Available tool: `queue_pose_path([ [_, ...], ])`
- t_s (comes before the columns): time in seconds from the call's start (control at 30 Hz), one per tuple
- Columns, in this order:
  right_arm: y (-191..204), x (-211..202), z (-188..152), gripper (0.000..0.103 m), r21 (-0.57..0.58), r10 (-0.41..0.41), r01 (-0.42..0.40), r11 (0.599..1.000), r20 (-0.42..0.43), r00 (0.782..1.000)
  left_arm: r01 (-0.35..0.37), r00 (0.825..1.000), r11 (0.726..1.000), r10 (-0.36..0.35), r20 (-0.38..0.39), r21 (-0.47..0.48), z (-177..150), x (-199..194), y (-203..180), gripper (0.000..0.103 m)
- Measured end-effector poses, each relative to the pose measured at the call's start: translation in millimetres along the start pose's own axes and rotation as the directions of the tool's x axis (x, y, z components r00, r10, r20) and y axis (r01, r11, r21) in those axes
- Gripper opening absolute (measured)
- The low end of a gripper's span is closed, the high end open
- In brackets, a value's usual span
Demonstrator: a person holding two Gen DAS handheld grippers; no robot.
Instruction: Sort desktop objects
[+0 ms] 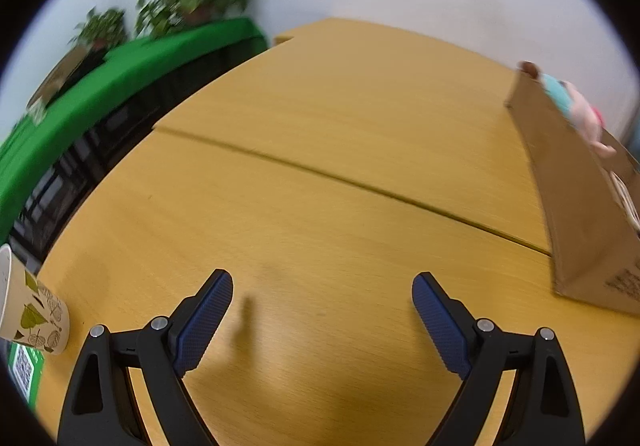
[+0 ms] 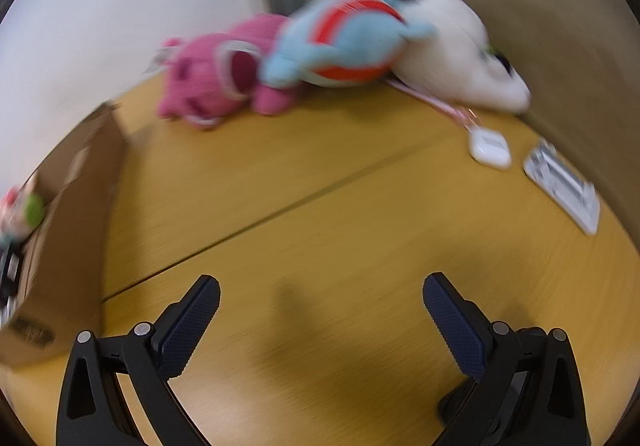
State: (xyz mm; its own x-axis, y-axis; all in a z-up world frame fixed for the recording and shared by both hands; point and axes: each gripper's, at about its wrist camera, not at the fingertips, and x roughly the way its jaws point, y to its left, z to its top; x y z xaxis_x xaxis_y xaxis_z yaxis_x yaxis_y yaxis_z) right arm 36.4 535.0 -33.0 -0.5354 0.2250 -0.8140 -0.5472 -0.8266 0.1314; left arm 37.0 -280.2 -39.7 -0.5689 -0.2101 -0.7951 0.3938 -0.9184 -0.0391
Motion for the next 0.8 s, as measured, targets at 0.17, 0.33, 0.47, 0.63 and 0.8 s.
queue_pose_path([
  [0.17, -9, 24, 12, 0.103, 0.004, -0.081, 0.082, 0.997, -0.038, 0.996, -0.022, 0.999, 0.999, 0.021, -0.029, -0.042, 4, 18, 11, 0.091],
  [0.33, -1, 30, 11, 0.103, -0.075, -0.103, 0.102, 0.992, -0.005, 0.995, -0.019, 1.0, 1.0, 0.019, 0.0, 0.024, 7, 25, -4, 0.092],
  [0.47, 3, 36, 17, 0.103, -0.069, -0.102, 0.102, 0.992, 0.006, 0.995, 0.01, 1.0, 0.998, -0.009, -0.009, 0.061, 13, 31, -22, 0.1],
  [0.63, 8, 35, 13, 0.103, -0.049, -0.115, 0.116, 0.992, 0.023, 0.993, -0.009, 1.0, 0.999, 0.01, -0.018, 0.043, 13, 33, -31, 0.103],
  [0.8, 11, 36, 12, 0.103, -0.049, -0.115, 0.116, 0.992, 0.023, 0.993, -0.008, 1.0, 0.999, 0.009, -0.018, 0.04, 14, 35, -31, 0.103],
])
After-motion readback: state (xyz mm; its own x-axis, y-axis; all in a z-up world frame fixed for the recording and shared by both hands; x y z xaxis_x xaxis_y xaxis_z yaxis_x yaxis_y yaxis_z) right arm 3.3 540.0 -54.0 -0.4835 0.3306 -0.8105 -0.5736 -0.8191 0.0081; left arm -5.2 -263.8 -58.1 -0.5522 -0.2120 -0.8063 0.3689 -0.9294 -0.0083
